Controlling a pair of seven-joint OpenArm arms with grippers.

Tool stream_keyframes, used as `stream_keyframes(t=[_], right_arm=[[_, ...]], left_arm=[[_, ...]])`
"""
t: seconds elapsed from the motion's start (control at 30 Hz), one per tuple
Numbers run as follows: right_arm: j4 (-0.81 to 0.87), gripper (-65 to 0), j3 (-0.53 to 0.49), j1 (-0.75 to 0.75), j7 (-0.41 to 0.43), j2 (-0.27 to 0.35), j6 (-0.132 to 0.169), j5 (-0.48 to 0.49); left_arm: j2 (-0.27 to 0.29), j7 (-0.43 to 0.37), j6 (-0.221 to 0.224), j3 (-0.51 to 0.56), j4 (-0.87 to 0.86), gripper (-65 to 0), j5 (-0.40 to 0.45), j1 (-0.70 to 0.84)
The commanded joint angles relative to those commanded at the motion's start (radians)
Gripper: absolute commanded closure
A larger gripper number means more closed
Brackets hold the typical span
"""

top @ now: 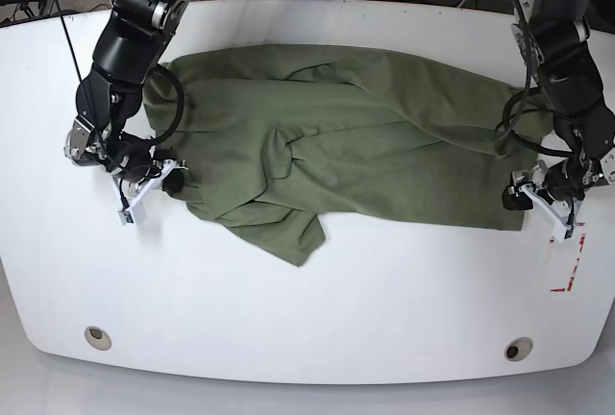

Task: Fold the T-shirt properly
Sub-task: 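Regrasp the shirt's side edges with both grippers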

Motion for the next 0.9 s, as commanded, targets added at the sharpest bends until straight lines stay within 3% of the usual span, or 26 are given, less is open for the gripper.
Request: stream_keyframes(t=[0.23, 0.3, 0.37, 0.5, 0.67, 0.77, 0.9], right_arm=[[0.000, -1.9, 0.003, 0.000, 0.000, -0.002, 0.000, 0.000], [0.000, -1.9, 0.003, 0.000, 0.000, 0.000, 0.000, 0.000], [0.000, -1.9, 0.003, 0.000, 0.000, 0.000, 0.000, 0.000], [0.000, -1.9, 0.003, 0.000, 0.000, 0.000, 0.000, 0.000], [0.000, -1.4, 0.002, 0.000, 0.002, 0.000, 0.000, -0.005], [0.000, -0.5, -0.002, 0.009, 0.002, -0.003, 0.000, -0.006], [0.026, 0.0, -0.002, 0.029, -0.028, -0.002, 0.000, 0.000]], left_arm=[[0.028, -0.003, 0.002, 0.038, 0.002, -46.2, -0.002, -0.003], [0.029, -0.008, 0.003, 0.038, -0.002, -43.5, -0.002, -0.003], [0.029, -0.015, 0.003, 0.038, -0.005, -38.6, -0.002, -0.012], [0.029, -0.049, 0.005, 0.040, -0.009, -22.9, 0.002, -0.018], [0.029, -0.124, 0.005, 0.048, -0.061, 0.0, 0.014, -0.011], [0.028, -0.133, 0.005, 0.071, -0.092, 0.0, 0.044, -0.015], [0.028, -0.124, -0.002, 0.078, -0.002, 0.0, 0.052, -0.009]])
